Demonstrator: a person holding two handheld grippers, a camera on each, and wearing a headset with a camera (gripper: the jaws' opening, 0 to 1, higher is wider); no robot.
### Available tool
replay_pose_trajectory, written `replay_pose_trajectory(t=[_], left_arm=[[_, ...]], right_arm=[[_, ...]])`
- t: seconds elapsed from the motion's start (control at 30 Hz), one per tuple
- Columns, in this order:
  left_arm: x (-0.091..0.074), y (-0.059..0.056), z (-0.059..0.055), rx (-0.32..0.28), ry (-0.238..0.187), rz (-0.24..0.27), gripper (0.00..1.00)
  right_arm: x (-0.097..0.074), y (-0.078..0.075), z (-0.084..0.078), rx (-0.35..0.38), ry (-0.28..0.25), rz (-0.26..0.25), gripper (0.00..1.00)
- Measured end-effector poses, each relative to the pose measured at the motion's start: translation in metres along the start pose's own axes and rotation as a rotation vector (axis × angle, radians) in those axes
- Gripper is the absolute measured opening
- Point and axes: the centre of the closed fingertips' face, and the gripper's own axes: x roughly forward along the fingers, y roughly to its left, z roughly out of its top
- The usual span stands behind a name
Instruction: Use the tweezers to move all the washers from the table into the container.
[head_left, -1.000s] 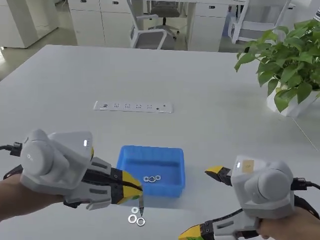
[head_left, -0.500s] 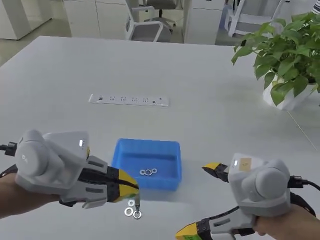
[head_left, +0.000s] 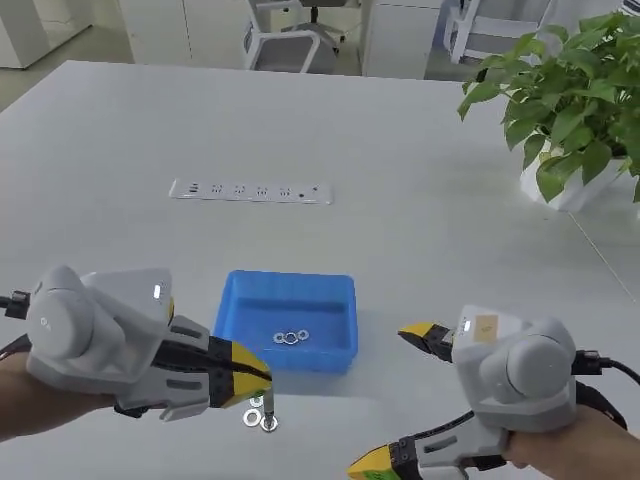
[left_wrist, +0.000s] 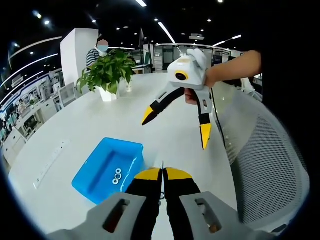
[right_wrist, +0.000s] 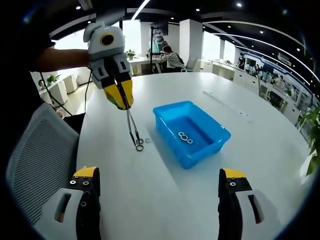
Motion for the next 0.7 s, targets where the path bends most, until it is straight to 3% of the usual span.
replay_pose_trajectory(t=[0.7], left_arm=[[0.0023, 0.0011, -0.0022, -0.025, -0.006, -0.007, 0.05]], right_arm=[[0.0015, -0.0012, -0.0062, 0.018, 0.008, 0.001, 0.98]])
